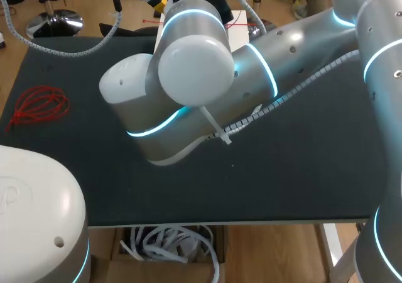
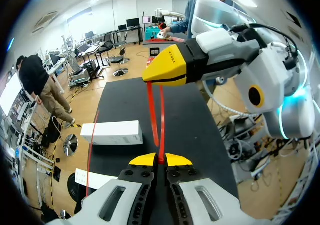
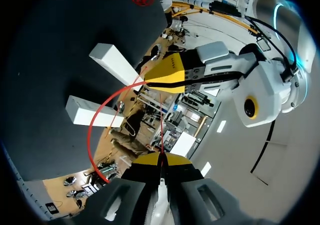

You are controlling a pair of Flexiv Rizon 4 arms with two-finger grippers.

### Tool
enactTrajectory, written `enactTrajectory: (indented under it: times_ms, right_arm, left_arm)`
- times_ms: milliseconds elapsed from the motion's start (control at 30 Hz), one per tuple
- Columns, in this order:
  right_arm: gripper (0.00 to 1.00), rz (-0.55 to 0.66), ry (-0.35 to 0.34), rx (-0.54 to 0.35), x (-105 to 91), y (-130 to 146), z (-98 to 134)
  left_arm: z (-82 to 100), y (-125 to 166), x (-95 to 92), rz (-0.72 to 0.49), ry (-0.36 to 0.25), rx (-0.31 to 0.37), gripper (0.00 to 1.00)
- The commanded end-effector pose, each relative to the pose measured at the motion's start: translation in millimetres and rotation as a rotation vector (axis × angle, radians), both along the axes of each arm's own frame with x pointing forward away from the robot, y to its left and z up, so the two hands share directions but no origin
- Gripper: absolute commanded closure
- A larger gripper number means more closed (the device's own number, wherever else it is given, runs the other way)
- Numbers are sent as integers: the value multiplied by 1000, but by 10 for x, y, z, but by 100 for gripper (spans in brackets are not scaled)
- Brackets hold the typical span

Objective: Grab the tape and strap the tape.

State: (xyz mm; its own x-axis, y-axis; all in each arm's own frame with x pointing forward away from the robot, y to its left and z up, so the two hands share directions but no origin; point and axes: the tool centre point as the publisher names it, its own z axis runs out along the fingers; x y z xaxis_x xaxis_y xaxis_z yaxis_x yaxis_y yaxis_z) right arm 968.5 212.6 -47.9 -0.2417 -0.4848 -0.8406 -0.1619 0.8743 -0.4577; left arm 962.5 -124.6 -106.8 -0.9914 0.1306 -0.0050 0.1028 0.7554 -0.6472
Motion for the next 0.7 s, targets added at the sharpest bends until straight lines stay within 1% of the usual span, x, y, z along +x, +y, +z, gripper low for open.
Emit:
enactTrajectory:
  times_ms: [33, 700]
  right_arm:
    - [100, 1, -6, -19, 7, 31, 2]
    - [100, 4, 15, -29, -18, 125, -68]
  left_arm:
    - [5, 0, 1, 0, 1, 3, 100]
    - [5, 0, 1, 0, 1, 3, 100]
